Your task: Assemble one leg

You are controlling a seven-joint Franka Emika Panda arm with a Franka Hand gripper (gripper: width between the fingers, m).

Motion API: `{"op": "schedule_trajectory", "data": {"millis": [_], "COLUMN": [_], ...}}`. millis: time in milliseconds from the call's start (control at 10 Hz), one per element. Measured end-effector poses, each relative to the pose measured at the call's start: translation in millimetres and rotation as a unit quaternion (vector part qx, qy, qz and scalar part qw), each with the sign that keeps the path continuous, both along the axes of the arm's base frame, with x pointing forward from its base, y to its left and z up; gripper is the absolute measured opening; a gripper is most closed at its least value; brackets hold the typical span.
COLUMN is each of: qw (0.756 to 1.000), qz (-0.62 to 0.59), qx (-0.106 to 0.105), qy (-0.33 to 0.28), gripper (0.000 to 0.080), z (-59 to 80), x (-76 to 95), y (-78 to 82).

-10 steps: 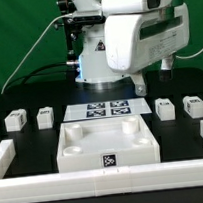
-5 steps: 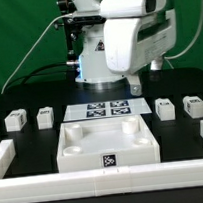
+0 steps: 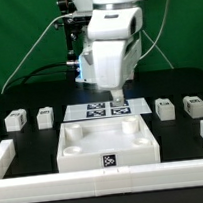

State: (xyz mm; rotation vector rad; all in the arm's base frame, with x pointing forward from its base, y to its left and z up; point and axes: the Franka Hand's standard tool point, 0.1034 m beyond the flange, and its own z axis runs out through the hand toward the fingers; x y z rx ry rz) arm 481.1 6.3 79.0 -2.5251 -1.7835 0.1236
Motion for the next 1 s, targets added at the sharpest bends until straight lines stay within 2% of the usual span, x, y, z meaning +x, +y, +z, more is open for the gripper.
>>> {"op": "schedule_trajectory", "data": {"millis": [500, 900, 1000], "qw": [1.000, 0.992, 0.988], "qz": [0.005, 0.125, 0.154], "qx": [0.000, 0.012, 0.016], "qy": [0.001, 0.023, 0.020], "gripper": [0.0650, 0.0650, 0.0650], "z": [-0.7, -15.2, -23.6], "x": [-0.1, -27.1, -33.5], "y": [-0.8, -12.8, -15.6]}}
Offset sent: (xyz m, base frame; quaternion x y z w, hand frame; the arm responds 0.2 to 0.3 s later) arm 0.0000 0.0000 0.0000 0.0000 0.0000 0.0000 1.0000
